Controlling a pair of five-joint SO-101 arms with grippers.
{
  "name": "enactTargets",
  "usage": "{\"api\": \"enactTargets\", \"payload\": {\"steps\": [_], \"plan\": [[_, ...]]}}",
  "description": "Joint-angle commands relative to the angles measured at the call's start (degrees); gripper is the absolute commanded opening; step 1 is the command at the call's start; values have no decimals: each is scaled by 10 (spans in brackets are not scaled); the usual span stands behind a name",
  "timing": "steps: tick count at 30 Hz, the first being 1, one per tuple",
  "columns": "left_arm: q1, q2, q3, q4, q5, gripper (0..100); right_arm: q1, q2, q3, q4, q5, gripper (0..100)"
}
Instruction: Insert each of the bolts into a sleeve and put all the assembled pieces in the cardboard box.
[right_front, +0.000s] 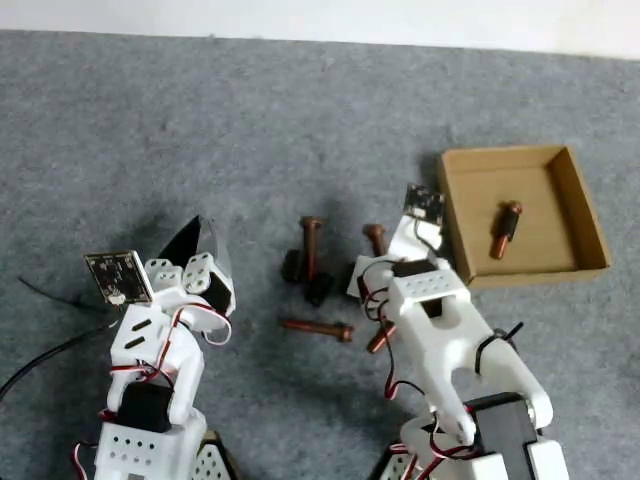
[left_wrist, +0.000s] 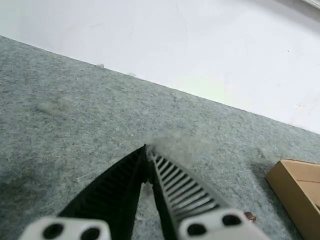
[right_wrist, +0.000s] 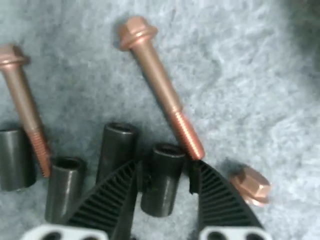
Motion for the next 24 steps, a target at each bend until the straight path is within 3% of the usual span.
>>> {"api": "enactTargets", "payload": {"steps": [1,11,15,24], "plan": [[8,-7,12,2,-4,10,1,8,-17,-10,-1,108],[8,-7,12,2,-4,10,5,11,-18,-9,4,74],[8,-7,12,2,-4,10,2,11,-19,-9,67,2],[8,-7,12,2,-4,10,5,5,-21,-9,77,5]]}}
